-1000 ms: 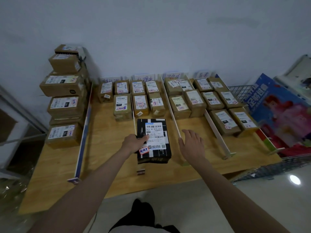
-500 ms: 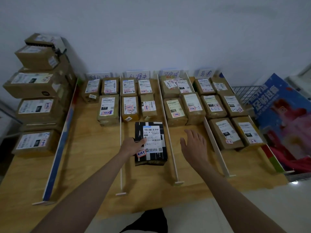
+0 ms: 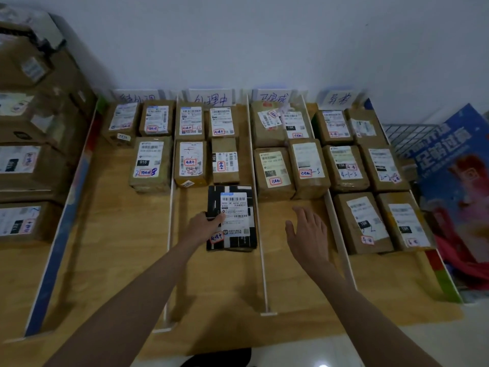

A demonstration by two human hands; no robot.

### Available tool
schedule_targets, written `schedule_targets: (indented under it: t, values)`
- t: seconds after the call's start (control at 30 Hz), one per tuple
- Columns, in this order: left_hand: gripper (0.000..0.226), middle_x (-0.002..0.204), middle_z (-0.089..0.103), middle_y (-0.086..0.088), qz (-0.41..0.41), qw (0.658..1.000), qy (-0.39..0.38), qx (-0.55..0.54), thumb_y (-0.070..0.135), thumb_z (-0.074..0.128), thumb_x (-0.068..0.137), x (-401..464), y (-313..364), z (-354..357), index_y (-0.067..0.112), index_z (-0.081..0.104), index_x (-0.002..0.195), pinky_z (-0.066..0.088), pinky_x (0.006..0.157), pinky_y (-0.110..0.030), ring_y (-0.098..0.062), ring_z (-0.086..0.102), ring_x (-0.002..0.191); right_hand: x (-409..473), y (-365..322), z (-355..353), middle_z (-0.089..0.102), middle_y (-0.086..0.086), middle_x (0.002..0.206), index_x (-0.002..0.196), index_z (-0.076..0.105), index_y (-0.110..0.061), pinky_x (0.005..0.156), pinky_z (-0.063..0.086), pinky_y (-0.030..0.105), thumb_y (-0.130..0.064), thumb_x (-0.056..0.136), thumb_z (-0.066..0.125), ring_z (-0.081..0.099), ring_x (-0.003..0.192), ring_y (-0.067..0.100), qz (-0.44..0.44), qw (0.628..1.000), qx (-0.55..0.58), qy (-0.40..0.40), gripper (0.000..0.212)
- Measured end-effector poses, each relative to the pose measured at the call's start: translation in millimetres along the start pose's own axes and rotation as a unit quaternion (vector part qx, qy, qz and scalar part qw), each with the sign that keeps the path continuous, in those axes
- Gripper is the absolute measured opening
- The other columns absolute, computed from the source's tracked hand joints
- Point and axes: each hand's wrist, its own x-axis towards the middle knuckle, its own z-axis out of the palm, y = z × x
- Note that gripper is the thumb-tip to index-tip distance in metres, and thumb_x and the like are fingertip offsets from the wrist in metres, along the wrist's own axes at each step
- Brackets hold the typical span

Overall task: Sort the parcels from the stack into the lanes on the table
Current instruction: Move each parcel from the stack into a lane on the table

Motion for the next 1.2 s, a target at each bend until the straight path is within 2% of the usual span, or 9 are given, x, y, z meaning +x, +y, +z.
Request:
schedule_targets:
  t: [0.17,0.33,0.47,0.57,0.67,0.83,1.0,1.07,1.2]
  values:
    - [0.039,0.105,0.07,-0.002,-0.013,1.0,0.016,0.006,0.051,0.053,0.097,6,7,7,0.017,0.065,0.112,0.044,0.06,-0.021,-0.016,0.064,0.085,9,4,1,0.051,0.001,0.14,0.14,0.047,-0.02,0.113,0.031,0.04,-0.035,0.101,0.046,0.041,0.134,0.021,0.001,1.0,-0.002,-0.001,0.043]
    - [0.043,0.1,0.069,0.0,-0.022,0.999,0.031,0.023,0.054,0.053,0.096,7,8,7,0.016,0.065,0.111,0.041,0.057,-0.021,-0.011,0.06,0.076,13,4,-2,0.052,0.003,0.14,0.141,0.047,-0.019,0.112,0.031,0.041,-0.035,0.1,0.046,0.042,0.134,0.024,0.001,1.0,-0.004,-0.003,0.044]
    - [0.054,0.115,0.069,-0.006,-0.009,0.997,0.059,0.042,0.057,0.049,0.095,-4,14,-2,0.01,0.058,0.12,0.054,0.076,-0.033,-0.019,0.066,0.091,12,-4,-10,0.051,0.003,0.141,0.141,0.046,-0.019,0.113,0.031,0.042,-0.035,0.1,0.047,0.041,0.135,0.024,-0.005,1.0,0.004,0.005,0.044]
    - [0.058,0.134,0.058,-0.011,0.031,0.988,0.1,0.113,0.055,0.044,0.098,-20,27,-16,0.009,0.048,0.135,0.047,0.087,-0.033,-0.028,0.059,0.115,11,-14,-19,0.048,0.004,0.144,0.142,0.044,-0.017,0.115,0.03,0.042,-0.036,0.1,0.045,0.038,0.138,0.024,-0.013,1.0,0.001,0.011,0.045]
    - [0.056,0.143,0.049,-0.01,0.101,0.967,0.138,0.191,0.052,0.042,0.1,-39,36,-33,0.013,0.043,0.14,0.047,0.096,-0.043,-0.027,0.051,0.126,6,-31,-33,0.047,0.004,0.144,0.14,0.044,-0.017,0.116,0.028,0.041,-0.035,0.101,0.045,0.036,0.14,0.023,-0.03,0.999,0.005,0.03,0.044]
    - [0.052,0.138,0.052,-0.006,0.188,0.911,0.203,0.305,0.048,0.04,0.1,-78,33,-57,0.014,0.045,0.139,0.046,0.097,-0.04,-0.024,0.05,0.125,-13,-62,-51,0.047,0.004,0.145,0.143,0.042,-0.017,0.117,0.027,0.042,-0.036,0.101,0.045,0.036,0.14,0.023,-0.069,0.995,0.006,0.066,0.046]
    - [0.054,0.141,0.05,-0.006,0.228,0.862,0.249,0.379,0.047,0.04,0.099,-124,-8,-72,0.017,0.043,0.143,0.037,0.108,-0.04,-0.024,0.047,0.13,-51,-93,-50,0.049,0.008,0.142,0.141,0.045,-0.013,0.115,0.031,0.044,-0.034,0.101,0.043,0.041,0.136,0.026,-0.102,0.991,-0.001,0.088,0.044]
    - [0.055,0.145,0.046,-0.006,0.221,0.852,0.251,0.402,0.048,0.036,0.1,-143,-31,-80,0.016,0.042,0.144,0.034,0.109,-0.039,-0.023,0.044,0.132,-72,-105,-42,0.051,0.007,0.14,0.139,0.045,-0.014,0.113,0.033,0.042,-0.033,0.101,0.044,0.043,0.133,0.026,-0.111,0.989,0.0,0.093,0.043]
    - [0.057,0.149,0.044,-0.005,0.201,0.854,0.254,0.408,0.049,0.034,0.101,-174,-80,-100,0.015,0.04,0.147,0.029,0.112,-0.038,-0.022,0.039,0.137,-114,-129,-25,0.046,0.004,0.146,0.143,0.043,-0.018,0.116,0.03,0.042,-0.033,0.1,0.045,0.037,0.138,0.023,-0.13,0.988,0.007,0.078,0.045]
